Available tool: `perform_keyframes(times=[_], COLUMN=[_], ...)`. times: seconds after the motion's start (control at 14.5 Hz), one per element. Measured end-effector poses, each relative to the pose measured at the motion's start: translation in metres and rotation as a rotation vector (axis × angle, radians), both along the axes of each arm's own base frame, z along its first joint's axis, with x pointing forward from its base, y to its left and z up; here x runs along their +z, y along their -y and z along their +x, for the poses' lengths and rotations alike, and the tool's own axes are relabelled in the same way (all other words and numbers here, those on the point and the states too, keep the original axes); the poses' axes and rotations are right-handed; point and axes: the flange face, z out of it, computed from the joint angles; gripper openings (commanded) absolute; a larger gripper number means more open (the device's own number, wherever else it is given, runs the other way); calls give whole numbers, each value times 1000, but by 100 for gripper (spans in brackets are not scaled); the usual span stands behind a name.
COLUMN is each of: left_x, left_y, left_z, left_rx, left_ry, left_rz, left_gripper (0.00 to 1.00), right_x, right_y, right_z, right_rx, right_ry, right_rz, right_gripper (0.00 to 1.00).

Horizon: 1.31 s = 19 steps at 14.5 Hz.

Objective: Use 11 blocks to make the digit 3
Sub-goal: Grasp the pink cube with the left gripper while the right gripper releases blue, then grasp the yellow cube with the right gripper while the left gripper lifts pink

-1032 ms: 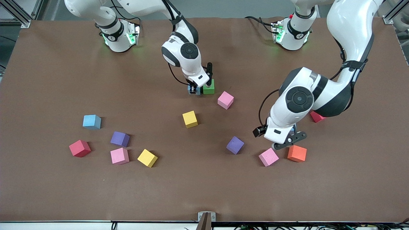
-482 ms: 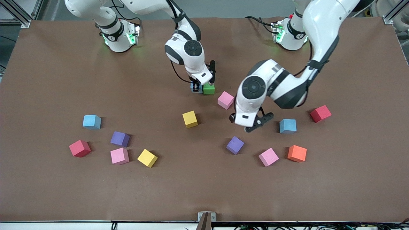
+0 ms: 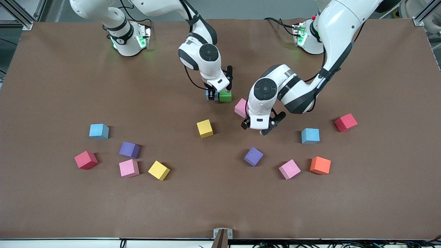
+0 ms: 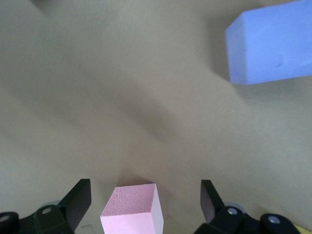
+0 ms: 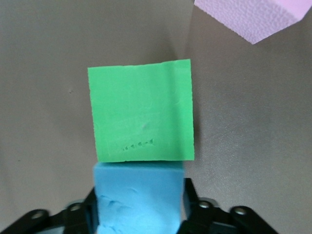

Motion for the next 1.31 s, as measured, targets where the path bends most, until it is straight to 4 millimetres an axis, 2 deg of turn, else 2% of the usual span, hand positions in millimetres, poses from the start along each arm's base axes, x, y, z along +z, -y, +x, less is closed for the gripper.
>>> perform_keyframes(times=[0.14,0.28,0.41,0.55,0.69,0.83,0.89,1.03,1.1,1.17,1.24,1.31], left_x=[-14,-23,-26,-29,-36,-44,-47,-56,-59,-61,-61,-59], left_y=[1,4,13,23,26,26,27,28,28,28,28,28], left_z=[-14,-25,-37,-48,-57,-62,-64,-68,-70,-72,-72,-71], left_rx=[43,67,77,80,72,69,79,114,131,154,184,216], left_ry=[-8,-17,-23,-22,-31,-39,-32,-27,-29,-32,-32,-29], left_rz=[0,4,11,8,12,8,-12,-43,-45,-43,-40,-40], left_gripper=[99,99,99,99,97,94,87,61,49,34,24,24], right_x=[1,9,30,64,101,135,150,176,183,185,180,172], right_y=[-2,-2,2,15,39,73,91,126,140,149,155,156], right_z=[3,7,15,29,57,101,126,170,186,198,208,214], right_rx=[-2,-5,-16,-47,-109,-201,-250,-337,-370,-393,-412,-443], right_ry=[3,-4,-19,-23,-16,4,21,44,47,48,45,36], right_rz=[2,-11,-40,-53,-47,-25,-7,17,18,20,19,15], right_gripper=[100,100,100,100,100,100,100,100,100,100,100,100])
